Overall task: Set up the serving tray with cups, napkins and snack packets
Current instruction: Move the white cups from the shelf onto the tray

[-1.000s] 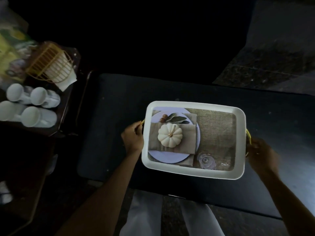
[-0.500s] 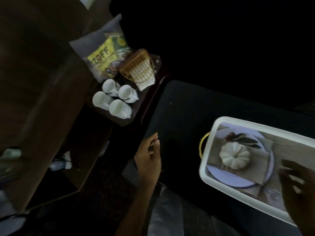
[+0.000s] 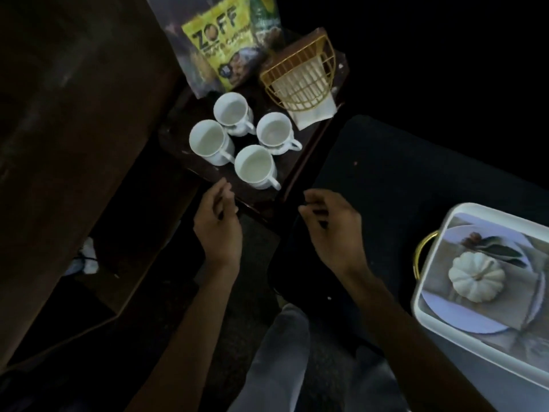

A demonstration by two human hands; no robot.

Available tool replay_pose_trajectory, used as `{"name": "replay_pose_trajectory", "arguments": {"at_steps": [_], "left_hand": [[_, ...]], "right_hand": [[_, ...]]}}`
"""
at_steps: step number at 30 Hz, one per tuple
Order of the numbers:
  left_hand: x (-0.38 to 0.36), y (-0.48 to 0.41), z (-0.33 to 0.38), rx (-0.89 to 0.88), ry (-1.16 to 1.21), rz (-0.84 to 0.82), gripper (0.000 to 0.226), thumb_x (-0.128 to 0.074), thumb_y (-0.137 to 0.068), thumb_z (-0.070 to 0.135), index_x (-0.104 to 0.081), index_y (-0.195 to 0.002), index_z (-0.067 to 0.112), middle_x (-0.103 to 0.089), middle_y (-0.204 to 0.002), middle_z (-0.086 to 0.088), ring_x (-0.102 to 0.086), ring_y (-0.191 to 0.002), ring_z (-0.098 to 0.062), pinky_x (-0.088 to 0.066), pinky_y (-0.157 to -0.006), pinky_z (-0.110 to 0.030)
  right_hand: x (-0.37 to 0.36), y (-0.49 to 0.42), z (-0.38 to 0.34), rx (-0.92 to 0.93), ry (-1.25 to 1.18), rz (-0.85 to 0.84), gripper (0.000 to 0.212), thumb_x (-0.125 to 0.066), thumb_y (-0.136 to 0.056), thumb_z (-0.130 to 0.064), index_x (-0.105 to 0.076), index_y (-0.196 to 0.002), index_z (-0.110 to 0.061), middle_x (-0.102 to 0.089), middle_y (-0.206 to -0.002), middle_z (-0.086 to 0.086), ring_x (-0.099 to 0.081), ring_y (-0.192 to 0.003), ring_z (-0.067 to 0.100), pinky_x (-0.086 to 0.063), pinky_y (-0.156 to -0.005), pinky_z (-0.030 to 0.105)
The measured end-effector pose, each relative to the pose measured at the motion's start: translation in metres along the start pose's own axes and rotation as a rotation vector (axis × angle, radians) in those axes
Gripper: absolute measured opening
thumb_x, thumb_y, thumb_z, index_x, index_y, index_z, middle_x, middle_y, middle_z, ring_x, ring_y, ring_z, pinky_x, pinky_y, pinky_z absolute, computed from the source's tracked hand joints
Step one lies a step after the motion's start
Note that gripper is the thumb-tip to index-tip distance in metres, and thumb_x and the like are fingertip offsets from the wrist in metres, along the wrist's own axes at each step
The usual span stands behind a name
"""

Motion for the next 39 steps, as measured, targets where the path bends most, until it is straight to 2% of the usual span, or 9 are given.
{"name": "replay_pose_trajectory", "arguments": {"at_steps": [8, 14, 20, 24, 26, 30, 33, 35, 39], "left_hand": [[-0.005, -0.022, 0.004, 0.021, 0.094, -0.188, 0.034, -0.055, -0.103, 0.020, -0.062, -0.135, 0.012, -0.069, -0.132, -0.009, -0.065, -0.123, -0.017, -0.053, -0.106, -0.049], [-0.007, -0.027, 0.006, 0.052, 0.093, -0.220, 0.033, -0.054, -0.104, 0.020, -0.065, -0.133, 0.008, -0.072, -0.126, -0.007, -0.068, -0.118, -0.014, -0.055, -0.104, -0.046], [-0.006, -0.015, 0.012, 0.058, 0.091, -0.211, 0.028, -0.053, -0.105, 0.019, -0.068, -0.127, 0.009, -0.075, -0.116, -0.002, -0.072, -0.109, -0.007, -0.059, -0.096, -0.037], [-0.010, 0.011, 0.018, 0.062, 0.123, -0.207, 0.026, -0.054, -0.104, 0.017, -0.067, -0.126, 0.011, -0.072, -0.123, -0.001, -0.069, -0.112, -0.008, -0.060, -0.094, -0.037], [-0.017, 0.031, 0.020, 0.080, 0.161, -0.258, 0.028, -0.054, -0.104, 0.016, -0.066, -0.128, 0.011, -0.071, -0.125, -0.001, -0.069, -0.115, -0.009, -0.059, -0.094, -0.036], [-0.039, 0.088, 0.017, 0.088, 0.121, -0.418, 0.025, -0.056, -0.103, 0.017, -0.073, -0.121, 0.012, -0.077, -0.118, -0.002, -0.071, -0.113, -0.013, -0.060, -0.093, -0.036], [-0.063, 0.139, 0.007, 0.103, 0.075, -0.490, 0.021, -0.060, -0.100, 0.016, -0.076, -0.114, 0.022, -0.077, -0.116, 0.000, -0.072, -0.111, -0.014, -0.061, -0.091, -0.041], [-0.080, 0.171, -0.003, 0.116, 0.036, -0.522, 0.021, -0.063, -0.099, 0.017, -0.077, -0.114, 0.020, -0.078, -0.114, 0.002, -0.073, -0.109, -0.013, -0.061, -0.092, -0.046], [-0.116, 0.227, -0.019, 0.082, -0.051, -0.590, 0.019, -0.065, -0.098, 0.015, -0.077, -0.113, 0.020, -0.078, -0.111, 0.006, -0.073, -0.105, -0.008, -0.060, -0.092, -0.049]], "right_hand": [[-0.055, -0.029, -0.007, 0.024, 0.106, -0.031, 0.031, -0.070, -0.089, -0.013, -0.065, -0.117, -0.002, -0.064, -0.113, 0.013, -0.067, -0.097, 0.022, -0.059, -0.079, 0.041], [-0.058, -0.033, -0.012, 0.101, 0.122, 0.091, 0.012, -0.068, -0.090, -0.008, -0.072, -0.099, -0.001, -0.073, -0.089, 0.010, -0.070, -0.079, 0.019, -0.057, -0.069, 0.039], [-0.048, -0.023, -0.011, 0.157, 0.139, 0.108, 0.009, -0.066, -0.091, -0.006, -0.074, -0.095, -0.002, -0.072, -0.077, 0.008, -0.067, -0.068, 0.017, -0.053, -0.061, 0.037], [-0.018, 0.002, -0.004, 0.154, 0.072, 0.143, 0.015, -0.070, -0.091, -0.010, -0.076, -0.104, -0.010, -0.076, -0.095, -0.003, -0.070, -0.085, 0.004, -0.056, -0.074, 0.020], [0.006, 0.021, 0.002, 0.139, 0.068, 0.145, 0.019, -0.070, -0.091, -0.016, -0.076, -0.108, -0.014, -0.073, -0.103, -0.012, -0.067, -0.096, -0.005, -0.050, -0.082, 0.010], [0.066, 0.070, 0.027, 0.083, 0.130, 0.150, 0.020, -0.068, -0.092, -0.019, -0.076, -0.110, -0.017, -0.073, -0.109, -0.012, -0.063, -0.103, -0.010, -0.045, -0.088, 0.006], [0.111, 0.107, 0.052, 0.005, 0.207, 0.161, 0.021, -0.070, -0.091, -0.016, -0.075, -0.110, -0.019, -0.074, -0.108, -0.012, -0.066, -0.100, -0.005, -0.047, -0.086, 0.009], [0.135, 0.130, 0.070, -0.067, 0.224, 0.176, 0.022, -0.071, -0.089, -0.013, -0.074, -0.109, -0.020, -0.074, -0.104, -0.013, -0.068, -0.095, -0.002, -0.050, -0.082, 0.012], [0.178, 0.162, 0.105, -0.192, 0.283, 0.223, 0.021, -0.071, -0.087, -0.009, -0.071, -0.104, -0.021, -0.067, -0.094, -0.023, -0.063, -0.089, -0.005, -0.041, -0.072, 0.002]]}}
Point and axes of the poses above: each hand's wrist, its own y-axis away from the middle knuckle, its own x-axis out of the back of the hand, z = x × y, the point moved 3 cm from there along -y, towards the middle knuckle
